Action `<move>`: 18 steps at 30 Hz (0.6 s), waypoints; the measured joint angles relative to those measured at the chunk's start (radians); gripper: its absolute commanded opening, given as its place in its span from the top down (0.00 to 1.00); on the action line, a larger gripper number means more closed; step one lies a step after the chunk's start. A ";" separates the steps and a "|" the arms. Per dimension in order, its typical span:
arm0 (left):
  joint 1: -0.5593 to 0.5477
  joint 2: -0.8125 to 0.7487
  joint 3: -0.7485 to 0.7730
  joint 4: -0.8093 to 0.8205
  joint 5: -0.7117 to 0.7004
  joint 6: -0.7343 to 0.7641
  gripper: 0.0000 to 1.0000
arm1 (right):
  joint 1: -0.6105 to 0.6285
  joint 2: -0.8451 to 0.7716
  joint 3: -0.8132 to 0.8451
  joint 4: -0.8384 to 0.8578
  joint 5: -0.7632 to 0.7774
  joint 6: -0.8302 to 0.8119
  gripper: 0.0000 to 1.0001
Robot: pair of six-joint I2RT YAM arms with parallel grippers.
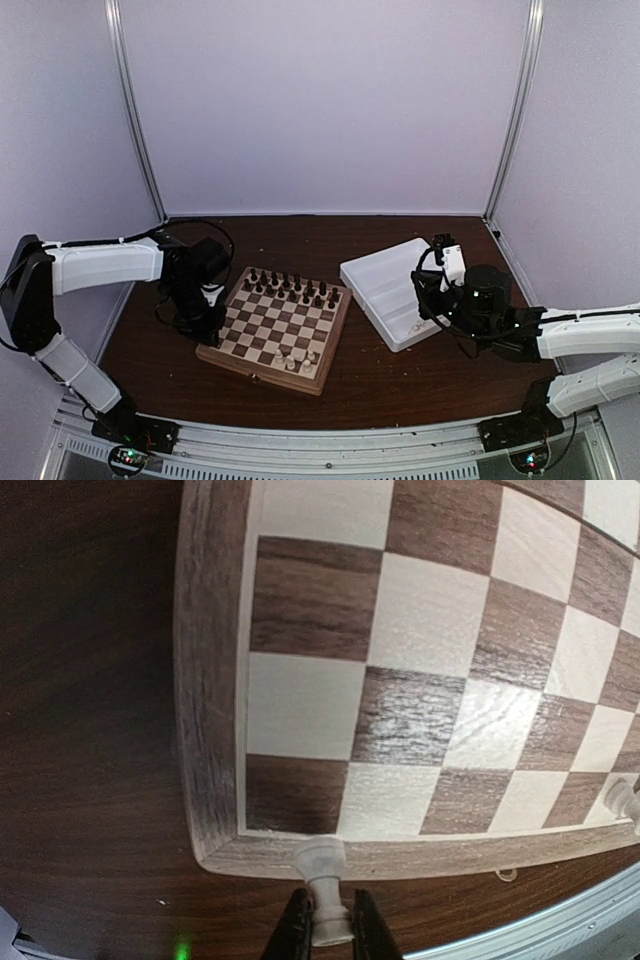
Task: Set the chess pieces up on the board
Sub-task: Place the chess piece on the chessboard.
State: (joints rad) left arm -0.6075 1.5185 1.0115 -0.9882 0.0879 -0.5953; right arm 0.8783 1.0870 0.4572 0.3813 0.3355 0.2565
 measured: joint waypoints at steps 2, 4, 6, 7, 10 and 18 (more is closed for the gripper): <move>0.000 0.025 0.003 -0.002 -0.001 0.004 1.00 | 0.000 0.000 0.000 0.004 0.000 0.000 0.89; 0.000 0.045 0.011 -0.003 -0.001 0.010 1.00 | 0.000 0.001 0.000 0.010 0.000 0.000 0.89; 0.001 0.054 0.014 -0.004 -0.002 0.014 1.00 | 0.000 0.004 0.000 0.013 0.000 0.000 0.89; 0.002 0.057 0.014 -0.004 -0.002 0.017 1.00 | 0.000 0.005 0.000 0.013 0.000 0.000 0.89; 0.008 0.058 0.016 -0.004 -0.003 0.024 1.00 | 0.000 0.009 0.000 0.013 0.000 0.000 0.89; 0.023 0.073 0.030 -0.007 -0.005 0.041 0.98 | -0.002 0.015 0.000 0.020 0.000 0.000 0.89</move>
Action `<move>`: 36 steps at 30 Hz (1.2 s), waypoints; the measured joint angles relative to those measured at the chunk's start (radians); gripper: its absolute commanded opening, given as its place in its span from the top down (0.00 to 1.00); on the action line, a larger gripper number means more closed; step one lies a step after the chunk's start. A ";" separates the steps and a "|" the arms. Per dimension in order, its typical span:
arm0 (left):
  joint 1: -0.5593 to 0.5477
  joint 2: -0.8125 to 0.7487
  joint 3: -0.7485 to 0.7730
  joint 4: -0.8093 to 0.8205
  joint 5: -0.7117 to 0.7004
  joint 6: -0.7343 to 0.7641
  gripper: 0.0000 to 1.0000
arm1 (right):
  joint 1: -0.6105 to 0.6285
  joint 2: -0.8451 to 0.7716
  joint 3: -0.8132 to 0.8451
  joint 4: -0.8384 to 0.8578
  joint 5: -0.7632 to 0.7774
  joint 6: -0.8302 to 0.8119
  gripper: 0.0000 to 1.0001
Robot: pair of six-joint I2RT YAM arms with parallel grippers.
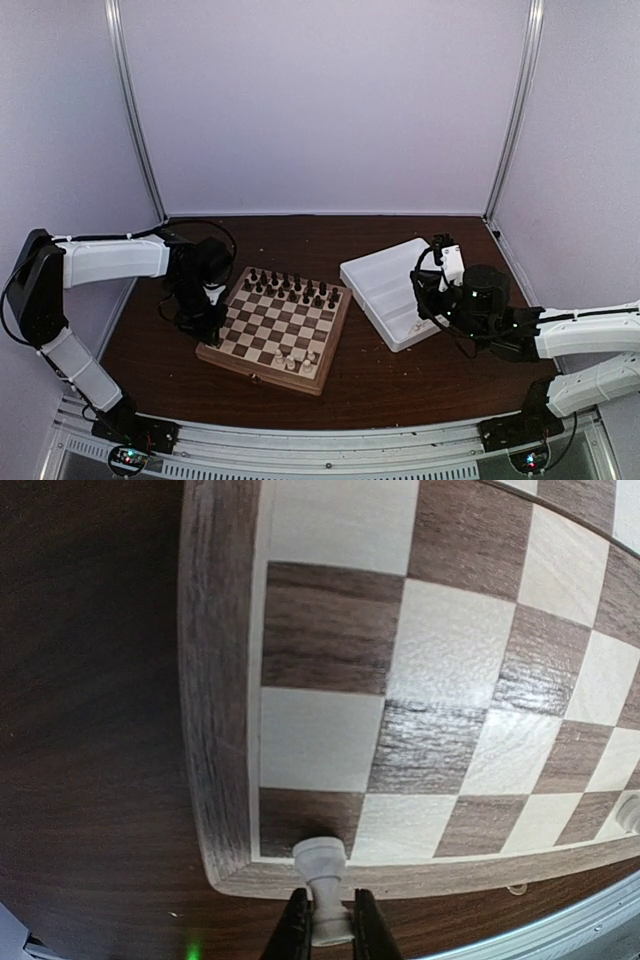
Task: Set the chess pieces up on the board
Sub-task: Place the chess piece on the chessboard.
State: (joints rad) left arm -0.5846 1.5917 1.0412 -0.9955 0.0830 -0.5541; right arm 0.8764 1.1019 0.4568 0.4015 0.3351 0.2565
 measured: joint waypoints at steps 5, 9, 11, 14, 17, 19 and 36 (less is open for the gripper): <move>0.003 0.016 0.016 -0.003 0.000 0.008 0.93 | -0.001 0.005 0.000 0.000 0.000 0.000 0.89; 0.003 0.021 0.022 -0.003 0.000 0.011 0.82 | -0.002 0.005 0.000 0.000 0.000 0.000 0.89; 0.003 0.024 0.024 -0.002 -0.001 0.013 0.79 | -0.002 0.005 0.000 0.000 0.000 0.000 0.89; 0.003 0.037 0.029 -0.003 -0.006 0.014 0.74 | -0.003 0.005 0.000 0.000 0.000 0.000 0.89; 0.003 0.045 0.029 -0.004 -0.013 0.015 0.70 | -0.004 0.005 0.000 0.000 0.000 0.000 0.89; 0.003 0.045 0.031 -0.006 -0.014 0.015 0.69 | -0.004 0.005 0.000 0.000 0.000 0.000 0.89; 0.003 -0.215 0.166 -0.042 -0.032 0.002 0.35 | -0.004 0.005 0.000 0.000 -0.001 -0.009 0.90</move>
State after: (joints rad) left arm -0.5812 1.3769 1.2072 -1.0378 0.0509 -0.5518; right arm 0.8722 1.1072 0.4568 0.4019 0.3340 0.2474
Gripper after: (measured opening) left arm 0.588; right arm 0.109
